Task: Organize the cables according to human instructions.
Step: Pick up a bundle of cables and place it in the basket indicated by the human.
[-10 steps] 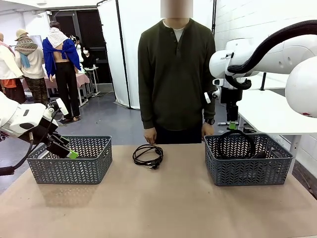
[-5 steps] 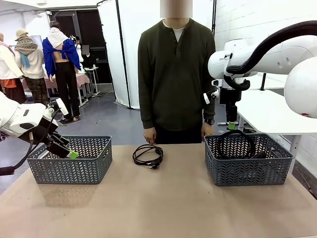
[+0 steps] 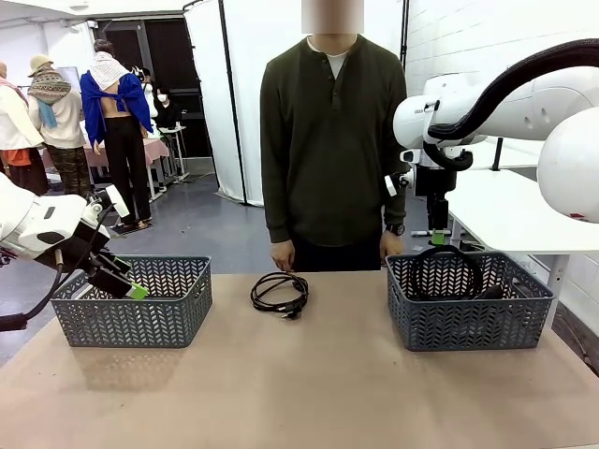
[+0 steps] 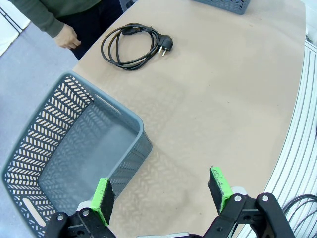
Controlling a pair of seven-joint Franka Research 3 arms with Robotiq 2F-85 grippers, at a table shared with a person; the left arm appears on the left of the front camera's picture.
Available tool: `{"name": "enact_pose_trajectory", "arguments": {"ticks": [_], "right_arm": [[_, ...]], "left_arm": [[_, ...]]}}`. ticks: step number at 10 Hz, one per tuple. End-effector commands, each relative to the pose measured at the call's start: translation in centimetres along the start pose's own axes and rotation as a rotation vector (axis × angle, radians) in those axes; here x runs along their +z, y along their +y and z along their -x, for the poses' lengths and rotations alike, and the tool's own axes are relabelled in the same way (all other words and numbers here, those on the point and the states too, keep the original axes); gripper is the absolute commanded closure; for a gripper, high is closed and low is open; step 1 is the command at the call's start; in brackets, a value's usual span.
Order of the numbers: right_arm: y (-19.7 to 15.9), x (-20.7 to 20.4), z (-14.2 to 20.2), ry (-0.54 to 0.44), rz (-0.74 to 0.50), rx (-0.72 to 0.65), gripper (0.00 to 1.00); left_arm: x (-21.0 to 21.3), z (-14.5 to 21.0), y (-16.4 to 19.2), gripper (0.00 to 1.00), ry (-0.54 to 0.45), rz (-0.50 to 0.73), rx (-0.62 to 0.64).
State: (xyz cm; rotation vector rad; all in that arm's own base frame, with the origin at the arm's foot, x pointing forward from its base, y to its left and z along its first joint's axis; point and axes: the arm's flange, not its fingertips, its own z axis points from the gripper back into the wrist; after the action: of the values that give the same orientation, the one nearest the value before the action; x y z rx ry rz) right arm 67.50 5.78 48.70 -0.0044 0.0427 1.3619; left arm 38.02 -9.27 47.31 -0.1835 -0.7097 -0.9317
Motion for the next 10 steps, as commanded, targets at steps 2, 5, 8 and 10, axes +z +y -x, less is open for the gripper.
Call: {"name": "enact_pose_trajectory", "arguments": {"ticks": [2, 5, 8, 10], "right_arm": [[-0.1, 0.2, 0.2, -0.009, 0.005, 0.012, 0.0], [1.6, 2.2, 0.5, -0.081, 0.02, -0.06, 0.0], [5.4, 4.5, 0.1, -0.207, 0.018, -0.19, 0.0], [8.4, 5.1, -1.2, -0.27, 0.047, -0.216, 0.0]], "left_arm": [[-0.1, 0.2, 0.3, 0.0, -0.006, 0.004, 0.004], [-0.1, 0.2, 0.3, 0.0, -0.006, 0.004, 0.004], [-0.1, 0.2, 0.3, 0.0, -0.006, 0.004, 0.004], [-0.1, 0.2, 0.3, 0.0, -0.006, 0.004, 0.004]]}}
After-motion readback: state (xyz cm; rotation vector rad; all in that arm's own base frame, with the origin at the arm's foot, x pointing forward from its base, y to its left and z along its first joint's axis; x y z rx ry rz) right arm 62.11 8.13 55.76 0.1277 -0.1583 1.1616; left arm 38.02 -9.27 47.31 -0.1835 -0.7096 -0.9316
